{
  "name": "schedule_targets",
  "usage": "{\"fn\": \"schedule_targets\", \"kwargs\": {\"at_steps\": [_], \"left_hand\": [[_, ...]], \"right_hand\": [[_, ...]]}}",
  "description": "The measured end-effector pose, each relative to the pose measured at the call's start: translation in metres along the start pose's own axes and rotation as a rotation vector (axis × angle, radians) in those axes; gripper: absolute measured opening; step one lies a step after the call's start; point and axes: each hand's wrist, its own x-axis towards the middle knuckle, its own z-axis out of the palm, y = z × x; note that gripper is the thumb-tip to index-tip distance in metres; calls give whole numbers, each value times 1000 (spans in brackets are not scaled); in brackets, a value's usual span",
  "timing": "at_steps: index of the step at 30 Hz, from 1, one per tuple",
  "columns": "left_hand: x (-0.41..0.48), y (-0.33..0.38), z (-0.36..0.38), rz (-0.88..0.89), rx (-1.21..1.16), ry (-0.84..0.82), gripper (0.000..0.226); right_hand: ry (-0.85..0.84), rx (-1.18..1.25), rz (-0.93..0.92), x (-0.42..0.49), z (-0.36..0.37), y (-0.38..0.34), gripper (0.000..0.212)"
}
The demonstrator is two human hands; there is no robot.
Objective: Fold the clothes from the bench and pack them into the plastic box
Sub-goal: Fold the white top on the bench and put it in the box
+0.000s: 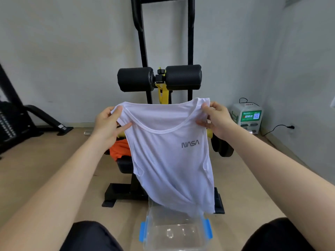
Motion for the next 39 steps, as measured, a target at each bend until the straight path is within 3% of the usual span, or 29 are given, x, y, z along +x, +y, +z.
{"fn": "schedule_targets", "kwargs": {"at_steps": [5,12,14,22,29,39], "left_hand": [[31,35,-30,8,9,39,18],[86,32,-31,40,220,149,20],[103,23,-28,37,258,157,21],[189,-22,-19,-8,253,218,29],[275,-82,-9,-15,321,257,17],[346,-150,-22,-42,330,198,17]], "right_hand": [[-48,-65,-43,14,44,-25,17],[37,-217,-110,53,86,-30,15],[48,-280,-135,69,94,-24,22],[55,-423,-183,157,111,3,13],[66,-519,-186,253,132,46,13],[138,-418,-225,325,138,103,12]]}}
